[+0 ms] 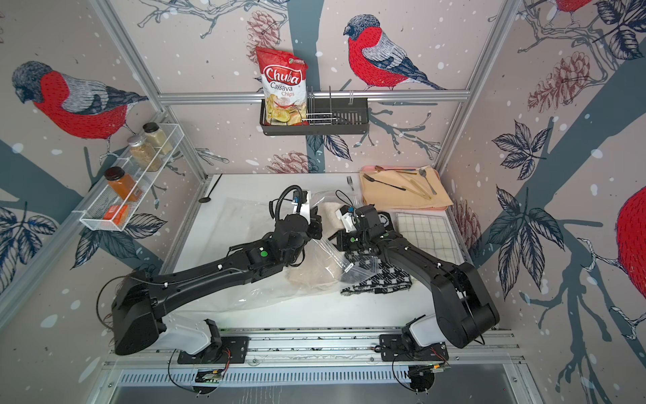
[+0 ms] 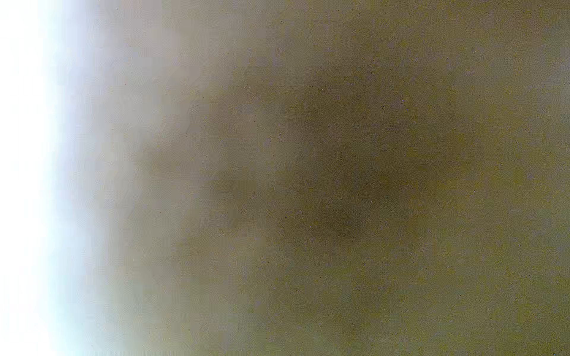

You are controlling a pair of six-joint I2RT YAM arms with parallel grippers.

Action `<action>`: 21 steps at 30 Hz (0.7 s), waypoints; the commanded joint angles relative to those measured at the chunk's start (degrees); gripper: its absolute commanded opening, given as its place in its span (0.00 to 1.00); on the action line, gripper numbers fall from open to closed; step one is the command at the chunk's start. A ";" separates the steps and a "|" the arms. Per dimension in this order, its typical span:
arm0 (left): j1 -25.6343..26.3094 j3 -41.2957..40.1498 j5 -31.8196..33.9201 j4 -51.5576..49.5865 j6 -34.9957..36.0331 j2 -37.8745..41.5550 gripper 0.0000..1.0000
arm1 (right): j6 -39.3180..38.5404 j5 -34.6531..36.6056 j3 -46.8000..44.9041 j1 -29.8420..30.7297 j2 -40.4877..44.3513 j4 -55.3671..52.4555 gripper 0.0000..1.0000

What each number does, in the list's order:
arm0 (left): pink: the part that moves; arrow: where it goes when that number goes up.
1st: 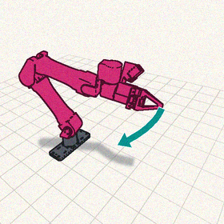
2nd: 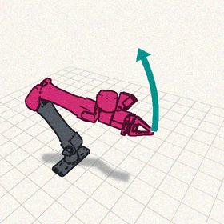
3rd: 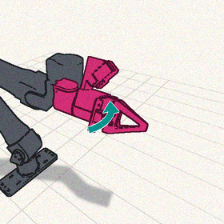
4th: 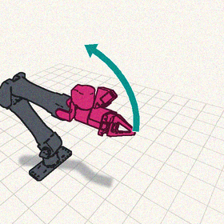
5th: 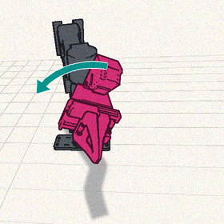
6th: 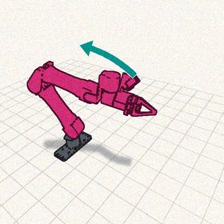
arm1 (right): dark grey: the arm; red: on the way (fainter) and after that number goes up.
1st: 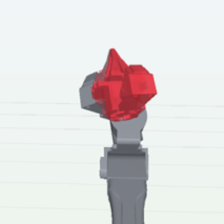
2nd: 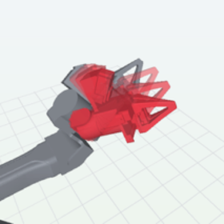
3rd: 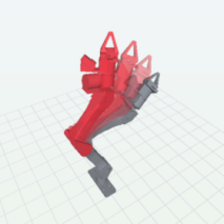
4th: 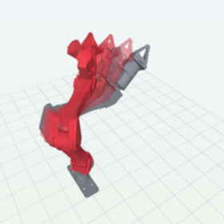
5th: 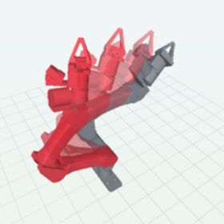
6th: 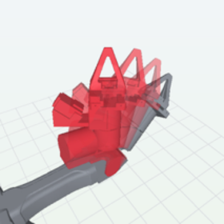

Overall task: Take the scarf out of the vacuum bag
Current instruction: Take out the scarf from the vacuum bag.

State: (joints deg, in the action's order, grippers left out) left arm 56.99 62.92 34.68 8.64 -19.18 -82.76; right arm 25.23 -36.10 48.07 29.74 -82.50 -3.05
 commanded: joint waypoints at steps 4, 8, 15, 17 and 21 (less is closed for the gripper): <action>-0.62 0.91 -1.67 0.88 -0.87 -0.77 0.00 | 0.12 1.98 0.31 -0.90 -0.31 3.44 0.00; -1.43 1.55 -3.88 0.06 -1.43 -2.07 0.00 | 1.67 1.25 -0.76 -1.07 -0.54 6.24 0.00; -3.82 0.44 -6.96 -0.80 -2.82 -1.80 0.00 | 2.82 0.38 0.25 0.20 -2.80 8.10 0.00; -4.71 0.07 -7.47 -1.24 -3.16 -1.38 0.00 | 3.10 0.63 0.69 0.95 -3.60 8.78 0.00; -6.14 -1.20 -8.46 -2.13 -3.63 0.10 0.00 | 5.06 0.67 0.68 1.65 -5.36 11.74 0.00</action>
State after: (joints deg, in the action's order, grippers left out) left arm 51.48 62.30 26.94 6.98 -22.13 -83.68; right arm 28.67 -35.03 48.34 31.11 -87.15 4.05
